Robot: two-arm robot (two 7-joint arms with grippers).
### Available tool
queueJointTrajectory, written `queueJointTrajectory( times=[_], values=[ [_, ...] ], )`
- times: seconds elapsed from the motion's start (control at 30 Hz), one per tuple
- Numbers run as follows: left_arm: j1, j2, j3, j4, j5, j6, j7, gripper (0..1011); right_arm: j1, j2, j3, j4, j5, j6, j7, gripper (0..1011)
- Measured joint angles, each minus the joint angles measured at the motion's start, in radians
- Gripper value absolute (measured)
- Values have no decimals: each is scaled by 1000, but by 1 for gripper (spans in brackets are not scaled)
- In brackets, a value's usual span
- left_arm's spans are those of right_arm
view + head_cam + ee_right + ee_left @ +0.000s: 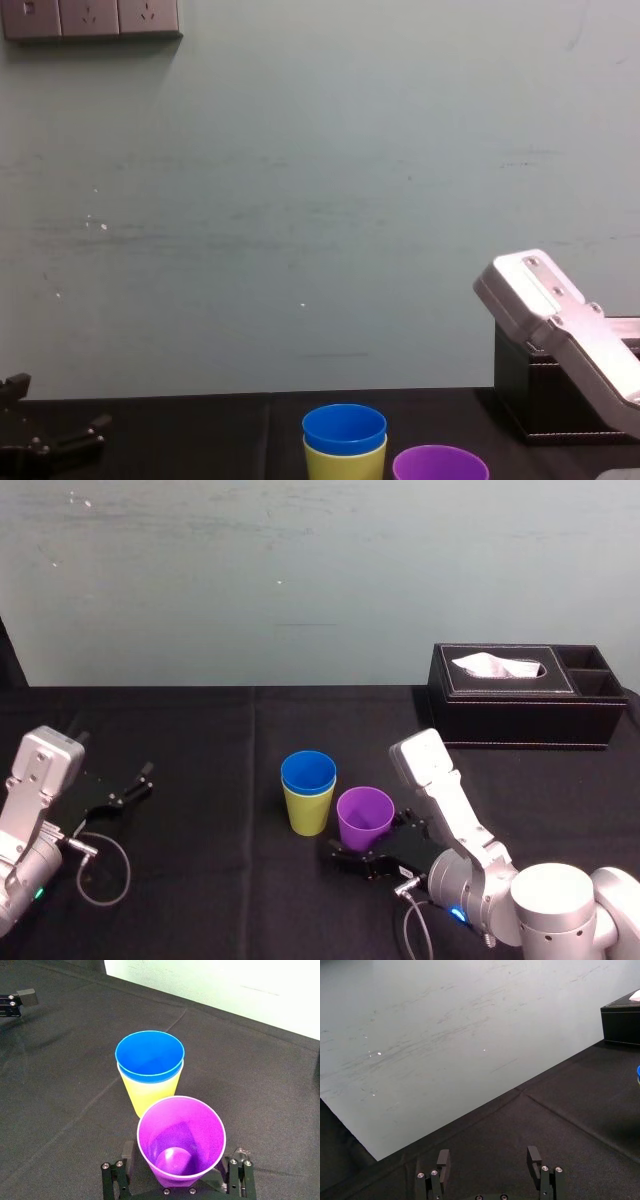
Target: Stack the three plastic cups sequentially using one hand.
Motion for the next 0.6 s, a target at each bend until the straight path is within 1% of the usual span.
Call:
queueJointTrajectory(
  times=[0.1,0.2,0.3,0.37,0.5,0.6],
  values=[
    [0,0,0,0,0,0,0,1000,0,0,0,-1,0,1,0,1000],
    [0,0,0,0,0,0,0,1000,-1,1,1,-2,1,1,0,968],
    [0,0,0,0,0,0,0,1000,-1,1,1,-2,1,1,-1,889],
    [0,0,0,0,0,0,0,1000,-1,1,1,-3,1,1,-1,863],
    [0,0,0,0,0,0,0,1000,-1,1,1,-3,2,2,-1,731],
    [0,0,0,0,0,0,0,1000,-1,1,1,-3,2,2,-1,717]
  ],
)
